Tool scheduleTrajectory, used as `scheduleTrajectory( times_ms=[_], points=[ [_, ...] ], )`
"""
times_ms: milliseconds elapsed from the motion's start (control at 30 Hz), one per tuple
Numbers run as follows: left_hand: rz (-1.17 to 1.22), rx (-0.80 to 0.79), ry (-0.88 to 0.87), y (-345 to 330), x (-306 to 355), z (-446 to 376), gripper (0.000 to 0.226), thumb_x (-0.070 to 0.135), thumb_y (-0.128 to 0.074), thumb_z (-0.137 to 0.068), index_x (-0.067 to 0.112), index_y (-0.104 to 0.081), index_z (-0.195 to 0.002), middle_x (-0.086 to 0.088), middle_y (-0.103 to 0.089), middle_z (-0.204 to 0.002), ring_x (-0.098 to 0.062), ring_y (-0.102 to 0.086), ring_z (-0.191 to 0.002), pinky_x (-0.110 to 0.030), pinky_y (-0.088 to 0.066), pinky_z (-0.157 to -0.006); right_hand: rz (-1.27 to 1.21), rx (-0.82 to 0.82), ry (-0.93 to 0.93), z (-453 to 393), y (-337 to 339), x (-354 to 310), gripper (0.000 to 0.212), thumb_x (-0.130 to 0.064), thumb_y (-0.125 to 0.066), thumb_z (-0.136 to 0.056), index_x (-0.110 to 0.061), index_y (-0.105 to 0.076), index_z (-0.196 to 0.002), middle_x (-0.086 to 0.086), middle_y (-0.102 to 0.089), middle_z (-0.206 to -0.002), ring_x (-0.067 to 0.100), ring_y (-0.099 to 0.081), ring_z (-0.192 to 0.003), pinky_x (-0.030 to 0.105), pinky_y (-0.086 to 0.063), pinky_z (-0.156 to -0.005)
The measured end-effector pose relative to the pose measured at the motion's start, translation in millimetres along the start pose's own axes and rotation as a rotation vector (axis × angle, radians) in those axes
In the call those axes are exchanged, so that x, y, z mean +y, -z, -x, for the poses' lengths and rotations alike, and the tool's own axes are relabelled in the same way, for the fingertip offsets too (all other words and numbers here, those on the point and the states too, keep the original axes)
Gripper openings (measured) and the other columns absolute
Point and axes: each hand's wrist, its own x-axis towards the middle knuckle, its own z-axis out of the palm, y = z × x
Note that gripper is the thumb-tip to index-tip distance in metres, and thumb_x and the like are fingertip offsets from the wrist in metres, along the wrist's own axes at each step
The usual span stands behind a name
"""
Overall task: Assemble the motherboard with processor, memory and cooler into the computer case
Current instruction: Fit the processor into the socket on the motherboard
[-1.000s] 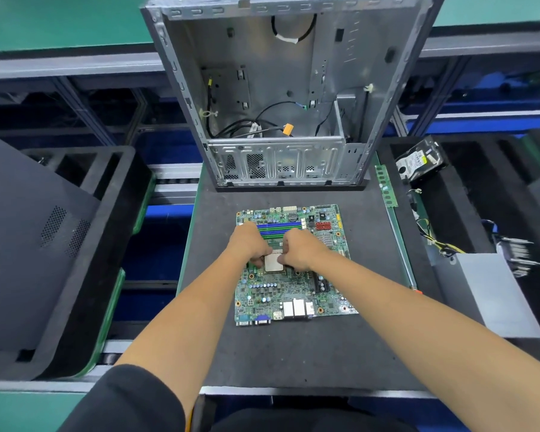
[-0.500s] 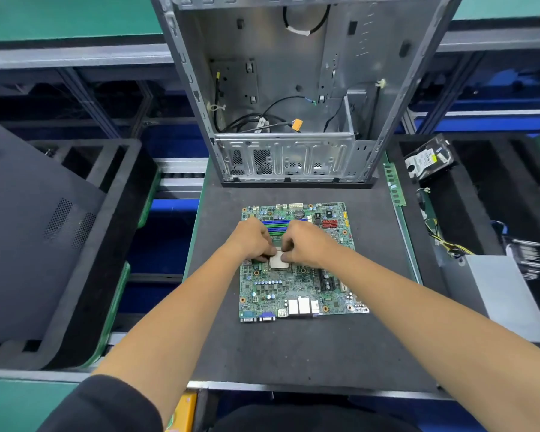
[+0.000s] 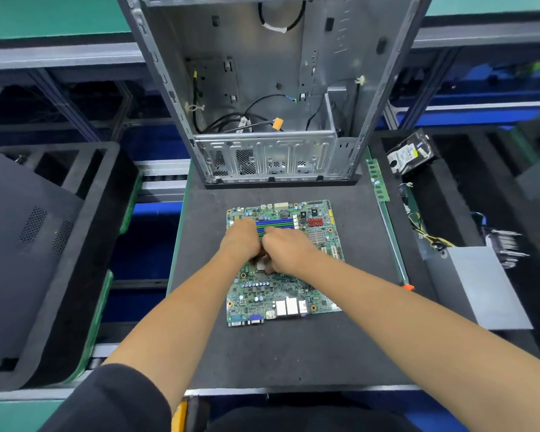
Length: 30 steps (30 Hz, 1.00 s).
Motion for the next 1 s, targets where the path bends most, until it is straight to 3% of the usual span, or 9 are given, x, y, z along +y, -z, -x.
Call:
scheduleTrajectory(
  times_ms=[167,267,333,433,533,600,733,867,1000],
  points=[
    [-0.097,-0.038,-0.032,2.3,2.0,1.4,0.009,0.005,-0.051,-0.087,0.006,-0.045,-0.08,-0.013,-0.056,-0.087,-0.02,-0.051,-0.064,-0.026,-0.039,-0.048,0.009,0.024,-0.005,6.0,-3.2,5.2,0.033,-0.028,-0.076,-0.083,-0.011,-0.048,-0.08,0.002,-0.041,-0.087,0.02,-0.046,-0.067,0.033,-0.036,-0.058],
    [-0.188,-0.117,-0.094,2.5,7.7,7.7,0.018,0.01,-0.054,-0.087,0.006,-0.049,-0.07,-0.017,-0.062,-0.092,-0.029,-0.063,-0.082,-0.03,-0.043,-0.058,-0.049,0.01,-0.026,12.7,0.0,3.7,0.031,-0.032,-0.074,-0.085,-0.007,-0.056,-0.087,0.006,-0.05,-0.093,0.021,-0.052,-0.072,0.034,-0.043,-0.062],
    [-0.251,-0.178,-0.13,4.2,15.0,12.4,0.023,0.013,-0.059,-0.084,0.01,-0.046,-0.065,-0.012,-0.06,-0.084,-0.027,-0.061,-0.08,-0.03,-0.044,-0.062,-0.105,-0.021,-0.053,17.7,4.4,5.8,0.036,-0.037,-0.074,-0.084,-0.005,-0.063,-0.096,0.007,-0.055,-0.094,0.024,-0.058,-0.078,0.035,-0.05,-0.067],
    [-0.337,-0.25,-0.162,6.1,26.8,18.9,0.021,0.024,-0.074,-0.077,0.012,-0.059,-0.087,-0.004,-0.064,-0.091,-0.022,-0.063,-0.086,-0.031,-0.051,-0.073,-0.222,-0.007,-0.099,27.2,17.4,18.2,0.015,-0.019,-0.065,-0.087,-0.006,-0.065,-0.081,0.006,-0.053,-0.072,0.025,-0.054,-0.067,0.029,-0.045,-0.058],
    [-0.547,-0.262,-0.221,7.9,35.3,25.6,0.041,0.034,-0.077,-0.077,0.012,-0.057,-0.105,-0.001,-0.062,-0.103,-0.022,-0.062,-0.095,-0.033,-0.051,-0.076,-0.321,0.024,-0.16,38.1,33.4,43.0,0.025,-0.017,-0.06,-0.09,-0.005,-0.062,-0.068,0.012,-0.058,-0.064,0.023,-0.05,-0.059,0.03,-0.046,-0.059],
    [-0.624,-0.229,-0.261,16.0,40.0,27.9,0.03,0.033,-0.07,-0.083,0.012,-0.054,-0.096,-0.002,-0.06,-0.098,-0.021,-0.06,-0.089,-0.032,-0.049,-0.072,-0.363,0.052,-0.207,47.2,42.4,64.1,0.032,-0.02,-0.06,-0.091,-0.007,-0.061,-0.062,0.008,-0.057,-0.059,0.019,-0.048,-0.054,0.029,-0.043,-0.056],
    [-0.493,-0.145,-0.319,38.0,47.2,23.8,0.019,0.025,-0.059,-0.088,0.009,-0.053,-0.081,-0.004,-0.058,-0.089,-0.022,-0.056,-0.077,-0.033,-0.051,-0.07,-0.402,0.078,-0.316,62.3,49.9,104.6,0.038,-0.021,-0.061,-0.092,-0.009,-0.05,-0.058,0.006,-0.051,-0.058,0.02,-0.046,-0.055,0.027,-0.038,-0.058],
    [-0.279,-0.05,-0.361,48.4,57.7,19.8,0.023,0.028,-0.057,-0.089,0.006,-0.061,-0.092,-0.006,-0.064,-0.101,-0.025,-0.062,-0.087,-0.039,-0.054,-0.077,-0.482,0.145,-0.426,73.8,48.5,129.2,0.032,-0.017,-0.058,-0.093,0.01,-0.063,-0.078,0.024,-0.057,-0.071,0.023,-0.049,-0.064,0.024,-0.039,-0.062],
    [-0.072,-0.014,-0.37,36.5,67.3,15.6,0.019,0.026,-0.058,-0.09,0.007,-0.061,-0.087,-0.008,-0.065,-0.091,-0.026,-0.061,-0.085,-0.037,-0.052,-0.077,-0.502,0.234,-0.502,82.8,45.0,145.3,0.022,-0.014,-0.055,-0.094,0.0,-0.071,-0.092,0.011,-0.071,-0.089,0.028,-0.064,-0.086,0.034,-0.052,-0.079]
  ],
)
